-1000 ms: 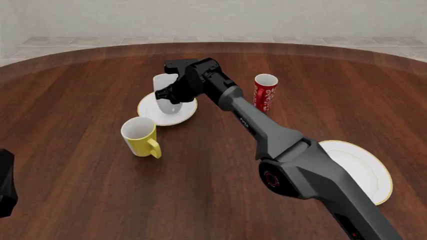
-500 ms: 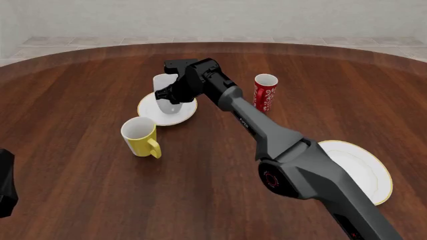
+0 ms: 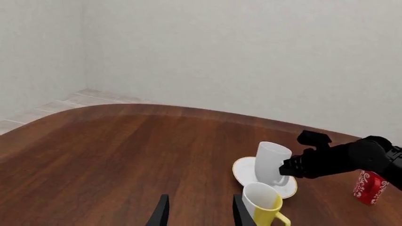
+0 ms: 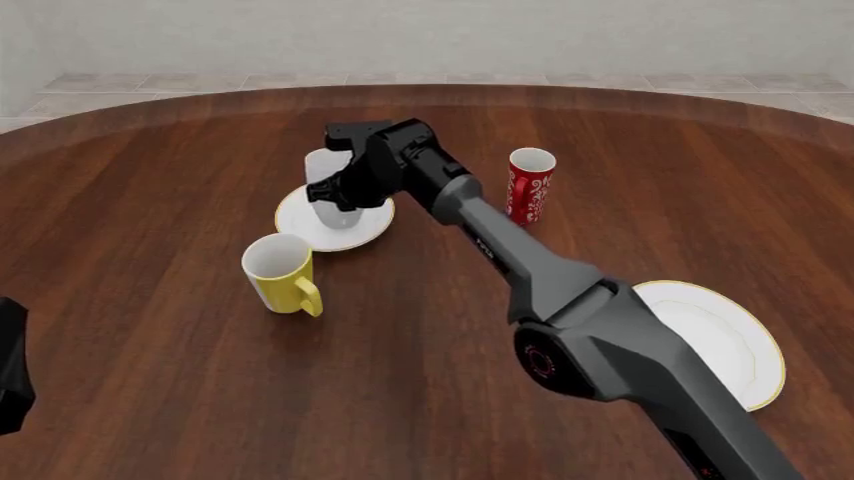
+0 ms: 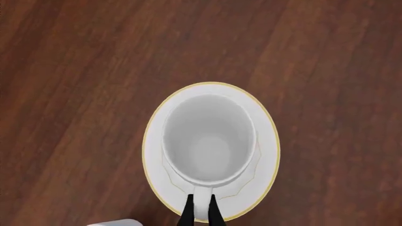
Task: Put the white mug on the left plate.
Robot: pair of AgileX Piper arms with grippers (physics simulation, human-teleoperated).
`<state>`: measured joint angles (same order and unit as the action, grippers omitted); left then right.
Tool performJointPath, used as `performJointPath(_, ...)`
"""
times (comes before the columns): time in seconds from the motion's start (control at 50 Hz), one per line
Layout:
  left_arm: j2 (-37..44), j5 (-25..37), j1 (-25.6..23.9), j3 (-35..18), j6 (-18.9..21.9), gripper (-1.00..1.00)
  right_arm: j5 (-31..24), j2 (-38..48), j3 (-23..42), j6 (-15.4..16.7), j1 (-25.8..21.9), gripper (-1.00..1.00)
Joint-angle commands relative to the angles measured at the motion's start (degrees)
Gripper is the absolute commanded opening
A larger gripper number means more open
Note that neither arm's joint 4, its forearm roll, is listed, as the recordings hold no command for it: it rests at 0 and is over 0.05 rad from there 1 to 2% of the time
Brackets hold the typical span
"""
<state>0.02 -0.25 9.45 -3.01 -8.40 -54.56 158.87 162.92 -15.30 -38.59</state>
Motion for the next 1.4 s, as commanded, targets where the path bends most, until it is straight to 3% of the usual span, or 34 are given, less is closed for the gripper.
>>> performJointPath(0.02, 0.0, -0.1, 0.0, 0.0, 0.0, 1.0, -0.4, 1.7, -0.8, -0.7, -0.5, -1.0)
performJointPath(0.98, 0.0, -0.2, 0.2, 0.0, -0.2, 1.0, -1.0, 2.5, -0.8, -0.7, -1.2, -1.0)
performJointPath(1.0, 0.0, -0.2, 0.2, 0.0, -0.2, 1.0, -1.0, 2.5, -0.8, -0.7, -1.2, 1.0)
performJointPath(1.4, 0.0, -0.2, 0.2, -0.1, -0.1, 1.0, -1.0, 2.5, -0.8, -0.8, -1.2, 1.0)
